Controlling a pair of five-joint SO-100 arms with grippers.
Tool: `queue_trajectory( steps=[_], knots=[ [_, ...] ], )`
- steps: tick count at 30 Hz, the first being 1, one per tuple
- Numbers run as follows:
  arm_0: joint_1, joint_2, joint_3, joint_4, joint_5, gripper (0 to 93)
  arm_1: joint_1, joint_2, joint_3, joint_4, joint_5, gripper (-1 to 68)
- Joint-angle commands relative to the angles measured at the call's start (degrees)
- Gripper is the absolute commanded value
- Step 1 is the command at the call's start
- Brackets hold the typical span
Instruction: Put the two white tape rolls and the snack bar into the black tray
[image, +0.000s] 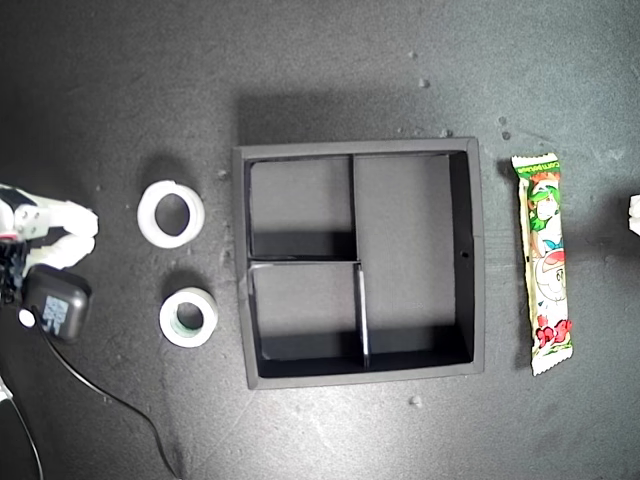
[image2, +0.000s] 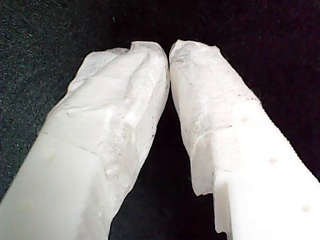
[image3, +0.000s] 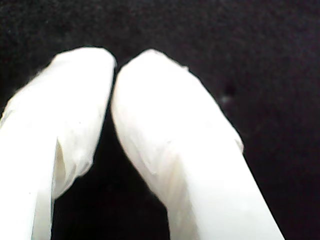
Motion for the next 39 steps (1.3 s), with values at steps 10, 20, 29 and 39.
queue_trajectory(
  steps=[10,20,29,39],
  knots=[
    [0.3,3.0,3.3,2.1,0.4,0.2,0.1,0.3,0.7,0.1,-5.6,0.2],
    [0.3,3.0,3.3,2.1,-10.8,0.2,4.6,0.3,0.7,0.1,-5.7,0.2],
    [-7.3,3.0,3.3,-4.3,-10.5,0.0,21.4,0.3,0.7,-9.1,-6.3,0.2],
    [-9.4,2.9,3.3,-38.3,12.6,0.0,25.9,0.3,0.7,-42.3,-15.3,-0.4]
  ],
)
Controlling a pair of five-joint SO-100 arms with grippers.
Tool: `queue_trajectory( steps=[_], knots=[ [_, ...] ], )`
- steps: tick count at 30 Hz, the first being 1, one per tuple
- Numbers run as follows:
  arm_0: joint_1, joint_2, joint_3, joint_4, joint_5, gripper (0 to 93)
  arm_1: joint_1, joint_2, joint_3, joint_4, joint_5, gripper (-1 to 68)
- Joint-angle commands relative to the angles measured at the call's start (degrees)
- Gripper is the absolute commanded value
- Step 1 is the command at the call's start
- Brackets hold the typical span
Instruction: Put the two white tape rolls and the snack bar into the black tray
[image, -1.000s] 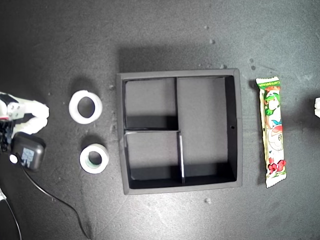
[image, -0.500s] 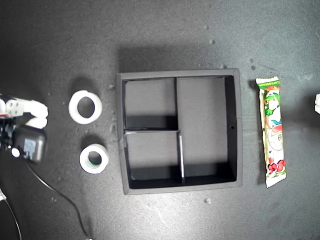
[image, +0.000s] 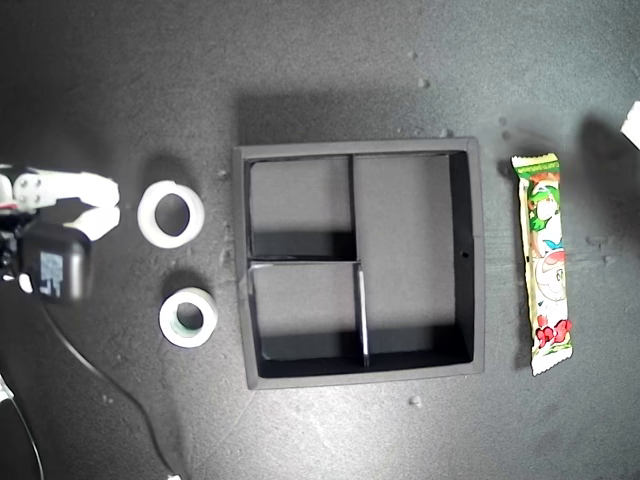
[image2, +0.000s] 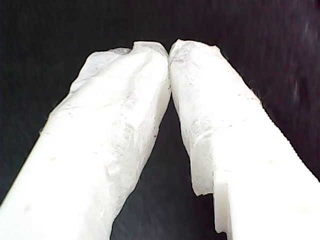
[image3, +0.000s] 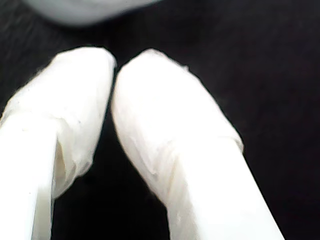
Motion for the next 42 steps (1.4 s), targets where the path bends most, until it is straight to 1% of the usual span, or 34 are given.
queue_trajectory(
  steps=[1,2,3,4,7,10,12,14,16,18,20,24,28,34,38,42],
  knots=[
    [1.0,2.9,3.3,-19.1,11.0,0.0,1.3,0.3,0.7,-14.5,-16.8,-0.4],
    [1.1,2.9,2.5,-21.4,13.2,0.0,0.9,0.3,0.7,-18.7,-19.1,-0.4],
    [1.1,2.9,1.1,-21.4,14.6,0.6,0.4,0.3,0.3,-21.3,-20.6,-0.4],
    [1.3,2.9,-0.9,-18.9,15.3,2.5,-0.2,0.3,-1.1,-22.0,-22.5,-0.4],
    [2.5,2.9,-6.7,-8.9,13.9,5.9,-3.0,-0.5,-6.9,-18.6,-27.5,-0.1],
    [4.2,1.1,-10.9,-2.5,12.0,10.1,-7.0,-0.7,-12.0,-15.1,-30.7,10.8],
    [6.0,-4.1,-14.9,-0.4,11.4,13.0,-10.3,-2.2,-15.5,-13.4,-33.0,14.3],
    [7.8,-12.7,-20.5,0.9,11.6,13.7,-13.7,-10.0,-21.1,-13.1,-35.8,17.2],
    [9.1,-23.6,-27.3,2.3,12.3,14.0,-17.1,-23.5,-30.1,-12.3,-39.4,19.4],
    [10.5,-34.5,-33.7,3.4,13.1,14.3,-20.3,-37.9,-42.4,-7.5,-43.3,21.0],
    [11.7,-43.6,-38.7,4.6,13.2,14.3,-23.0,-49.7,-54.0,-0.5,-47.0,21.2],
    [13.6,-54.1,-41.8,3.6,12.0,14.1,-26.6,-67.1,-70.5,12.2,-51.4,21.1],
    [15.3,-59.5,-40.9,0.4,9.6,13.6,-29.7,-78.9,-78.8,20.8,-53.7,20.0],
    [16.2,-64.4,-38.3,-6.9,8.2,13.2,-33.6,-83.3,-78.4,22.1,-54.1,20.6],
    [15.5,-68.8,-40.2,-7.8,9.5,13.2,-36.3,-83.5,-76.5,22.1,-53.5,20.5],
    [13.4,-75.8,-43.2,-8.5,11.5,13.2,-39.4,-85.5,-75.7,22.1,-53.2,20.5]
  ],
)
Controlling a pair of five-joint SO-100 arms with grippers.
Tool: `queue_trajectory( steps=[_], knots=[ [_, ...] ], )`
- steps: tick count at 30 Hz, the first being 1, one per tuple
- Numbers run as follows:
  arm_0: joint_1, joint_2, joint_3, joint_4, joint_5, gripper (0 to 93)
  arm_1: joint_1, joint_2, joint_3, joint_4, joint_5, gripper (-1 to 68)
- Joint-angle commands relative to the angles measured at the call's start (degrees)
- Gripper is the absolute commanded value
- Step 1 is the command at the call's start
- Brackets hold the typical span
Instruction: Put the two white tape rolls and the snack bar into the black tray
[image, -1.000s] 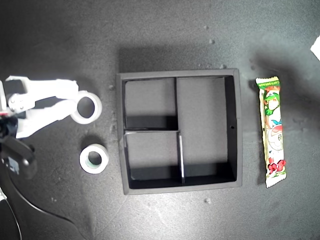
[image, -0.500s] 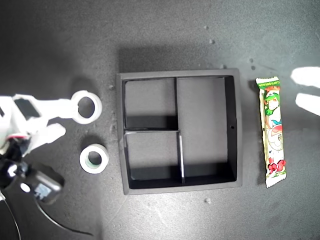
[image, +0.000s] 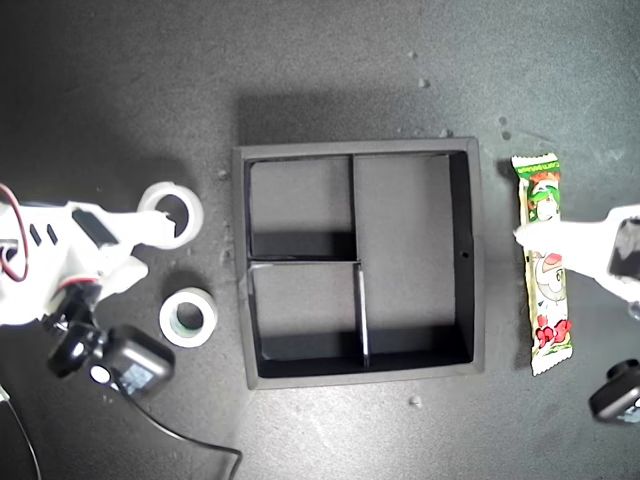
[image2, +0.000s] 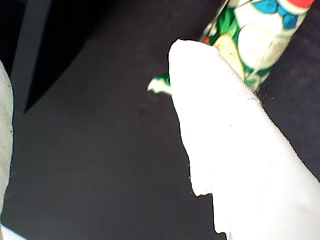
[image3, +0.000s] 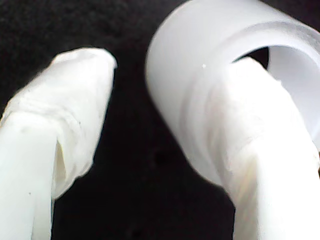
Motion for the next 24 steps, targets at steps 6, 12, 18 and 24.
queue_trajectory(
  steps=[6,12,18,24],
  knots=[
    [-4.8,-16.5,-8.9,-1.8,4.0,11.6,-4.9,-16.3,-5.7,3.9,-1.6,21.5],
    [-8.4,-19.7,-13.3,2.9,6.0,0.0,-3.3,-25.5,-5.6,5.2,-3.2,21.7],
    [-10.3,-9.5,-25.1,21.7,9.7,0.0,-2.7,-25.6,-0.4,-0.4,-3.2,19.8],
    [-9.8,-10.7,-52.8,38.7,15.0,0.0,-2.8,-25.7,3.1,-6.9,-1.8,10.6]
  ],
)
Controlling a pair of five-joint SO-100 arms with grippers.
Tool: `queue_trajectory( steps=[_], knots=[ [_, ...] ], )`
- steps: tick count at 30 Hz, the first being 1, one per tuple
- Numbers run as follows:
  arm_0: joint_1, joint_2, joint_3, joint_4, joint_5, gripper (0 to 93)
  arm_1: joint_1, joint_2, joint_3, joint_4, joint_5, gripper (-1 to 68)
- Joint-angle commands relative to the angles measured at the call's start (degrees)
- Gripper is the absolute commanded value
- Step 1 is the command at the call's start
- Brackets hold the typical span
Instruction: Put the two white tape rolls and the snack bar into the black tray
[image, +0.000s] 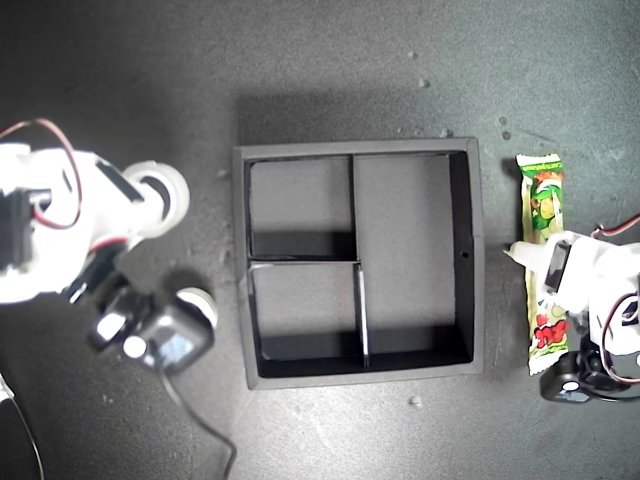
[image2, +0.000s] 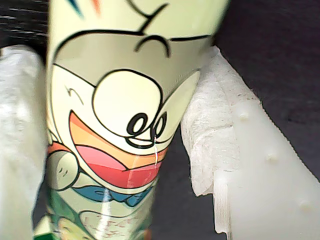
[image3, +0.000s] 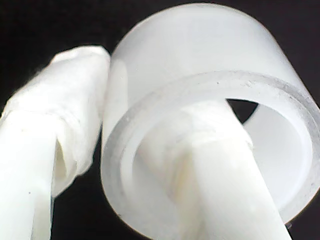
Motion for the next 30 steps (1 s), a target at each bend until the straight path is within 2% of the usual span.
queue_trajectory(
  steps=[1,4,8,11,21,24,28,30],
  knots=[
    [0.5,-2.8,-20.1,7.8,2.2,0.0,-0.5,-0.1,1.1,-2.3,1.6,9.6],
    [3.4,-13.2,-34.8,11.5,3.5,0.0,-2.3,-0.1,0.3,-1.5,2.5,7.3],
    [5.4,-31.2,-55.1,17.7,5.2,0.0,-4.4,0.5,-6.5,7.8,1.9,4.4],
    [5.7,-48.5,-76.8,25.8,5.4,0.0,-5.2,0.6,-13.4,15.3,0.2,2.4],
    [3.3,-58.6,-78.5,25.8,4.6,0.0,-5.4,0.0,-39.7,31.2,-8.4,2.4],
    [2.3,-59.9,-77.6,25.8,4.3,0.0,-3.3,-0.1,-46.1,27.8,-14.0,2.9],
    [1.7,-61.5,-77.6,25.8,4.0,0.0,-1.0,-1.1,-46.6,15.0,-18.9,2.8],
    [1.5,-62.1,-77.6,25.8,4.0,0.0,-0.2,-4.1,-49.0,12.0,-20.2,2.6]
  ],
)
